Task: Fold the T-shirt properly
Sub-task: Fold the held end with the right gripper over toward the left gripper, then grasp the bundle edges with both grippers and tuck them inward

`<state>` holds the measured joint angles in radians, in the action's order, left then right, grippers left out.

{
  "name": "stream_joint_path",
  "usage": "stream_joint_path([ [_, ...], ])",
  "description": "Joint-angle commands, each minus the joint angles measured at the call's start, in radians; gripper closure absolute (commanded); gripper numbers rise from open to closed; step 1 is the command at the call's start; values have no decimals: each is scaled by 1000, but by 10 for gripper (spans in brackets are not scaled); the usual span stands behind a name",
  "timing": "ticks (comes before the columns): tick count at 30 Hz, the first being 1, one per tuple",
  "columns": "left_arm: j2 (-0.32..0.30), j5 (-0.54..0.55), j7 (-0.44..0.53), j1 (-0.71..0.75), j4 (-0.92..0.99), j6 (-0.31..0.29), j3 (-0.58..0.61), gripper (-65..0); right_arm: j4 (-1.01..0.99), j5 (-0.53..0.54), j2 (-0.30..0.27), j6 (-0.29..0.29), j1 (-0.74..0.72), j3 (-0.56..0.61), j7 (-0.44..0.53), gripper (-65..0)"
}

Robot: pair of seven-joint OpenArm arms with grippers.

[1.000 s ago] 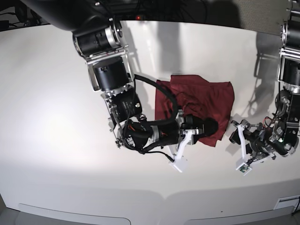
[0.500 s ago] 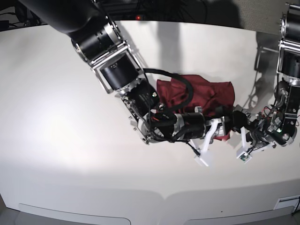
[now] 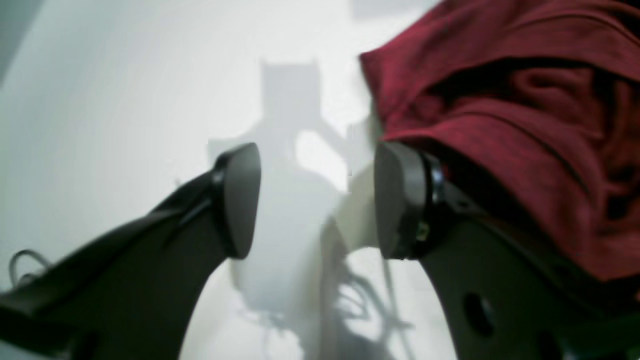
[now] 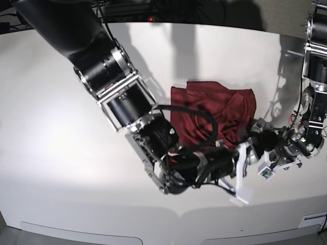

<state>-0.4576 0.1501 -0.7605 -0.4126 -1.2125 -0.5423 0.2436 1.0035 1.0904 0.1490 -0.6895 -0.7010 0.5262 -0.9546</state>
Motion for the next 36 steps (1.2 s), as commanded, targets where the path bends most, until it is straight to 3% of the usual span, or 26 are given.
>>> stream_joint_path([
  [1, -24, -15, 29, -40, -13, 35, -7, -350, 25, 0, 8, -9, -33, -27, 29, -396],
  [6, -64, -47, 58, -114, -13, 145, -7, -350, 35, -119, 8, -9, -33, -148, 39, -396],
  [9, -90, 21, 27, -169, -13, 195, -7, -350, 35, -306, 8, -9, -32, -222, 71, -396],
  [12, -97, 262, -82, -209, -13, 195, -7, -350, 34, -516, 8, -9, -10, -276, 79, -396],
  [14, -89, 412, -124, -214, -14, 182, -7, -350, 32, -592, 8, -9, 23, -276, 104, -396],
  [16, -64, 443, -162, -207, -14, 145, -7, -350, 28, -621, 6, -9, 64, -261, 165, -396],
  [21, 11, 534, -190, -132, -80, 100, -8, -350, -23, -796, -74, -9, 134, -188, 351, -396],
  [24, 43, 578, -216, -68, -209, 101, -26, -350, -84, -809, -103, -9, 136, -140, 433, -396],
  [28, 84, 583, -271, 58, -466, 100, -82, -350, -143, -877, -102, -9, 136, -120, 441, -396],
  [34, 101, 502, -225, 280, -594, 101, -101, -350, -148, -853, -101, -9, 128, -120, 457, -396],
  [36, 111, 433, -161, 341, -586, 101, -101, -350, -148, -840, -100, -9, 125, -120, 453, -396],
])
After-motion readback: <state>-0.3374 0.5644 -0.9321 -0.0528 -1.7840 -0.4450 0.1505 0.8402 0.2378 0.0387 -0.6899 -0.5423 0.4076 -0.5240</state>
